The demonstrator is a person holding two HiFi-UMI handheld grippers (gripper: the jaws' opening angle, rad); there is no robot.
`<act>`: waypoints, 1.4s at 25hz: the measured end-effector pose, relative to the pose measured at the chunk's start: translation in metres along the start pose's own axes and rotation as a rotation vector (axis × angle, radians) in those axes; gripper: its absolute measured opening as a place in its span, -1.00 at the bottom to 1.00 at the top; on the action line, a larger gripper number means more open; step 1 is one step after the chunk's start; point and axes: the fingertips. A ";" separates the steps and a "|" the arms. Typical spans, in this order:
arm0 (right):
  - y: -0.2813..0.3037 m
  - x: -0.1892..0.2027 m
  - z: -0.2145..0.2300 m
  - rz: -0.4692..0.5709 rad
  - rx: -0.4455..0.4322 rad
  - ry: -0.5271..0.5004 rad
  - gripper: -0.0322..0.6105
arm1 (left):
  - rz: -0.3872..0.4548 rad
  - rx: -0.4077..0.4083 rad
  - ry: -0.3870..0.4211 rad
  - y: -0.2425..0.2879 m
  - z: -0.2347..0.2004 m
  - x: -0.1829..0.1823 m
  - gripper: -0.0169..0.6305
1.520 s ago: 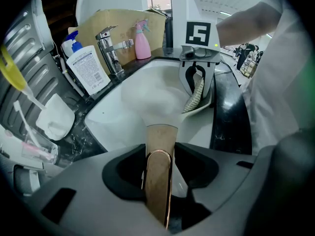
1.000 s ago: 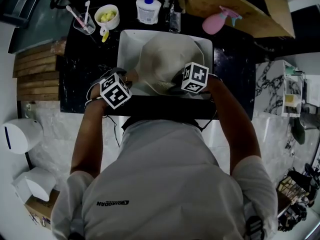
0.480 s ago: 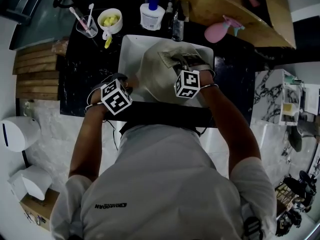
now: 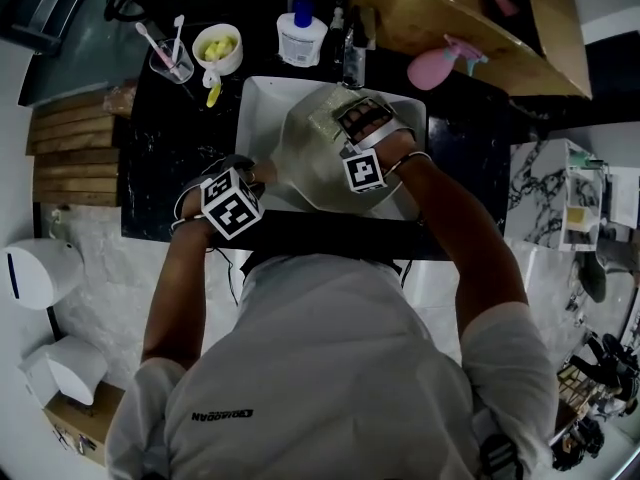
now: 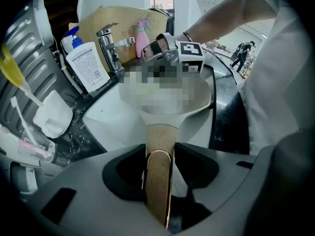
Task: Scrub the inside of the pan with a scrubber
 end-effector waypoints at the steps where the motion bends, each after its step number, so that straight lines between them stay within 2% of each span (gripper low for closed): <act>1: 0.005 0.009 -0.003 -0.036 -0.009 -0.062 -0.65 | -0.001 0.002 -0.001 0.000 0.000 0.000 -0.36; 3: 0.013 0.033 -0.012 -0.141 -0.052 -0.210 -0.65 | -0.003 0.002 -0.002 -0.001 0.000 0.000 -0.36; 5: 0.019 0.049 -0.018 -0.196 -0.081 -0.245 -0.65 | -0.003 0.004 -0.003 0.000 0.000 0.000 -0.36; 15: 0.037 0.074 -0.028 -0.267 -0.159 -0.179 -0.62 | -0.006 0.020 -0.014 0.001 -0.001 0.001 -0.36; 23: 0.032 0.089 -0.040 -0.305 -0.205 -0.144 -0.62 | -0.008 0.023 -0.014 0.001 -0.001 0.000 -0.36; 35: 0.017 0.107 -0.063 -0.417 -0.285 -0.030 -0.62 | -0.001 0.020 -0.007 0.000 0.000 0.000 -0.36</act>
Point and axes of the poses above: the fingertips, and each gripper's own axes: y forward along the fingers, z to its right, x out of its underside, and after that the axes turned 5 degrees about y, right-handed
